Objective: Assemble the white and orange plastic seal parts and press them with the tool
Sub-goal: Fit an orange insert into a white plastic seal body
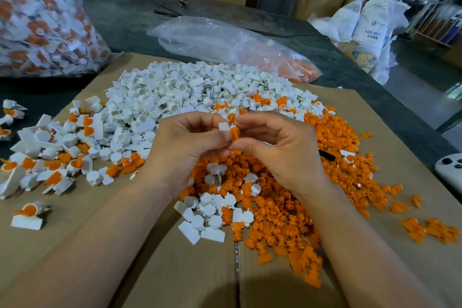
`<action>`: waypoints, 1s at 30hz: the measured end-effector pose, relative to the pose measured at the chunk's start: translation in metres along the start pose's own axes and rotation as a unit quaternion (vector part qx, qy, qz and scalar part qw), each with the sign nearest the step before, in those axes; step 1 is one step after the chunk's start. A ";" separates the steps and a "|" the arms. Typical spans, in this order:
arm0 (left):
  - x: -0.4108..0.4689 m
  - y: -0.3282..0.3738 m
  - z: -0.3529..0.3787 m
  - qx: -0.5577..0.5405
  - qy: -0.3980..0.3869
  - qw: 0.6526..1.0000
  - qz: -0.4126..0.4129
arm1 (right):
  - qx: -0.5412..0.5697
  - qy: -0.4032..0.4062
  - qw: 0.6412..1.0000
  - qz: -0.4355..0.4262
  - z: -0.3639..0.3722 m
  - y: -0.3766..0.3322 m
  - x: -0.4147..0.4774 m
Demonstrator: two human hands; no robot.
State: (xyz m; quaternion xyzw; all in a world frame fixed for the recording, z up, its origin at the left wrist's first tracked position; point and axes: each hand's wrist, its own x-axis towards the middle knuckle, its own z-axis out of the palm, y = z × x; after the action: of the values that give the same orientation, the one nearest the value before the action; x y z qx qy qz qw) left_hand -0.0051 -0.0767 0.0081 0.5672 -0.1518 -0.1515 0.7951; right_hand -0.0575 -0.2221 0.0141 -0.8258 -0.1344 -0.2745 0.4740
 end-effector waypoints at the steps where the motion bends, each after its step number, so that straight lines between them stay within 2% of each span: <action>1: 0.000 0.000 0.000 -0.001 0.001 1.000 -0.001 | -0.001 0.000 1.000 -0.008 0.000 -0.001 0.000; 23: 0.000 0.002 0.000 0.043 0.008 0.999 -0.019 | -0.012 -0.019 1.000 -0.017 0.002 0.001 0.000; 30: 0.000 0.004 0.000 0.019 0.010 0.998 -0.053 | 0.046 -0.025 0.999 0.012 0.004 -0.002 -0.001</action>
State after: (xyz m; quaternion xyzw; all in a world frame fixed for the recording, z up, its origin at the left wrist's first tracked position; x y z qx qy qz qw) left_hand -0.0046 -0.0758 0.0116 0.5912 -0.1163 -0.1845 0.7765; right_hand -0.0581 -0.2179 0.0132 -0.8114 -0.1485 -0.2413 0.5112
